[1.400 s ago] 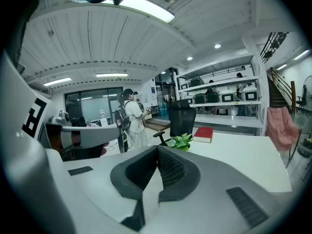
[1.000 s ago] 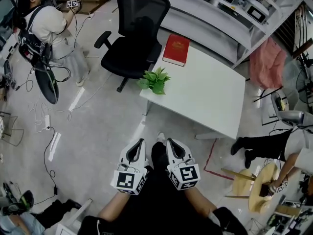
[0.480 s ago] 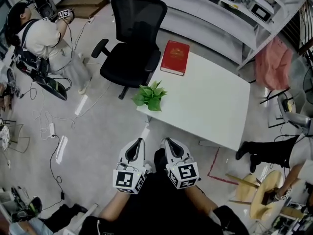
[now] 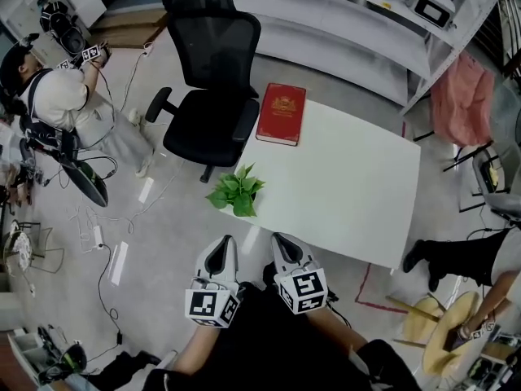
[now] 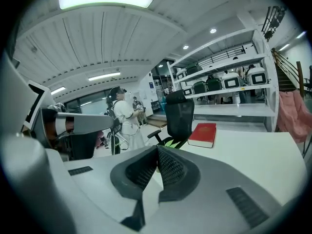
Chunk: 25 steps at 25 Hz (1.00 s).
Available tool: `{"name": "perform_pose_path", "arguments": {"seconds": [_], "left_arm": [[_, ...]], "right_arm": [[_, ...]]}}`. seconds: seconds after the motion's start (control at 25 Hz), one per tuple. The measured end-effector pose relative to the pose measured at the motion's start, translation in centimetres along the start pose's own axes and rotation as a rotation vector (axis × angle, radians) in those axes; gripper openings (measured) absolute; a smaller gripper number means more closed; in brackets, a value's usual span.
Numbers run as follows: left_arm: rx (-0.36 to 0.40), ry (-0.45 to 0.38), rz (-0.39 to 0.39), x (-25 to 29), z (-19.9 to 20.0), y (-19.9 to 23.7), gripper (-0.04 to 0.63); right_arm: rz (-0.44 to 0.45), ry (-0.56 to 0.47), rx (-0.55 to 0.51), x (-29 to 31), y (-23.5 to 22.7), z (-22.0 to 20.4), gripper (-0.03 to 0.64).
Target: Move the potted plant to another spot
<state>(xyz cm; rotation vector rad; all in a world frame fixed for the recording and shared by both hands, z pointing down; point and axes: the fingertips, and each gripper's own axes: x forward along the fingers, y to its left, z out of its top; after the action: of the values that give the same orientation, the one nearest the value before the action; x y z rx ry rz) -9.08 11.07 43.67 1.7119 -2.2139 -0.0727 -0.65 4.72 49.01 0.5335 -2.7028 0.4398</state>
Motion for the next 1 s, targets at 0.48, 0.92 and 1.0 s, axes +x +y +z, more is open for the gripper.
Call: {"name": "perform_pose_path", "arguments": {"seconds": [0.48,0.92,1.0], "left_arm": [[0.012,0.018,0.018,4.7,0.5,1.7,0.018],[0.025,0.08,-0.16,11.2,2.1,6.4,0.018],[0.033,0.092,-0.204,12.5,2.5,7.3,0.018]], "right_arm": [[-0.026,0.057,0.007,3.6,-3.4,0.0,0.012],[-0.182,0.13,0.091,8.9,-4.5,0.1,0.014],[-0.211,0.153,0.118,10.1,-4.5,-0.2,0.014]]}}
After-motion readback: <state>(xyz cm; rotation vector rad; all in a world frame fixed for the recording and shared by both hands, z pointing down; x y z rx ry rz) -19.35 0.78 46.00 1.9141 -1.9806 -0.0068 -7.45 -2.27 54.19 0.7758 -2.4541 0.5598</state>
